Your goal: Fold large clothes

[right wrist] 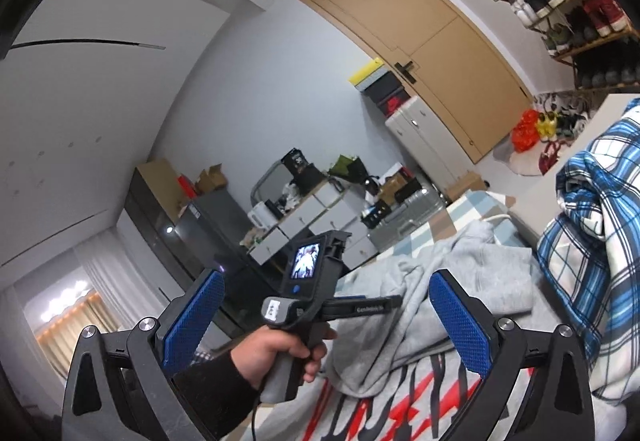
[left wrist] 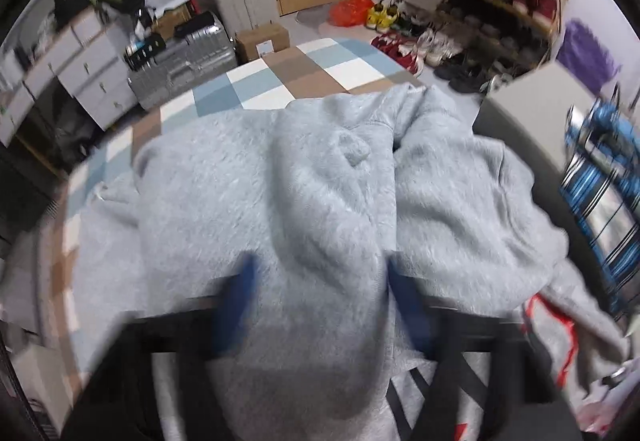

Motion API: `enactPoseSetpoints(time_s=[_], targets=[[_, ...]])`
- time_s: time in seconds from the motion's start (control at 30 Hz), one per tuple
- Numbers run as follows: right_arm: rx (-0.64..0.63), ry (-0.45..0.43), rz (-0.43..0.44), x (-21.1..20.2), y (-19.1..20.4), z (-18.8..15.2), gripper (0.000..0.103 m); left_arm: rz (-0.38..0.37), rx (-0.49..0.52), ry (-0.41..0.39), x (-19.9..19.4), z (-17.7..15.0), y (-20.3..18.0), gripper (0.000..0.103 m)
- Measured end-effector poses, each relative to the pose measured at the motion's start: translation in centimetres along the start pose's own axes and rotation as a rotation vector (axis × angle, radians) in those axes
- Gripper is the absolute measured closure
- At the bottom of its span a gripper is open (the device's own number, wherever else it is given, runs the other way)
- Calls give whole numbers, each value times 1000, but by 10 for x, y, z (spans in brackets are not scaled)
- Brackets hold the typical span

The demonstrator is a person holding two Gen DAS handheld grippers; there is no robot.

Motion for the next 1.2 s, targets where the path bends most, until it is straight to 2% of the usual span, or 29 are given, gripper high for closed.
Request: enactPoseSetpoints(time_s=[0.03, 0.13, 0.3, 0.57, 0.67, 0.8, 0.87, 0.97, 1.13, 1.2], targets=[[4, 8, 20, 1, 1, 0, 0, -19, -34, 4, 0, -4, 7, 100], [-7, 16, 34, 2, 5, -2, 0, -87, -116, -15, -4, -16, 22, 101], [-47, 19, 39, 3, 14, -5, 0, -161, -268, -75, -38, -24, 50, 101], [-117, 70, 6, 15, 17, -18, 0, -209, -286, -159, -111, -34, 65, 101], [-116, 84, 4, 18, 16, -21, 0, -203, -307, -189, -133, -61, 82, 101], [-117, 97, 3, 20, 17, -23, 0, -224, -391, -166, -121, -100, 105, 101], [-124, 107, 1, 22, 19, -25, 0, -217, -392, -132, -107, -127, 101, 101], [-146, 125, -11, 25, 20, -30, 0, -197, -373, -72, -92, -148, 91, 101], [-185, 164, -41, 32, 18, -38, 0, -178, -385, -39, -97, -138, 85, 101], [-185, 174, -48, 34, 17, -40, 0, -182, -366, -90, -113, -125, 82, 100]])
Point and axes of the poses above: each gripper's, at about its wrist camera, not at the fingertips, and x roughly the way its jaws point, y to its left, z to its top, the point moved 3 cm from there along x, roughly the way its jaws point, and after that the axes turned 8 degrees about -y, right-handed, at the moved point
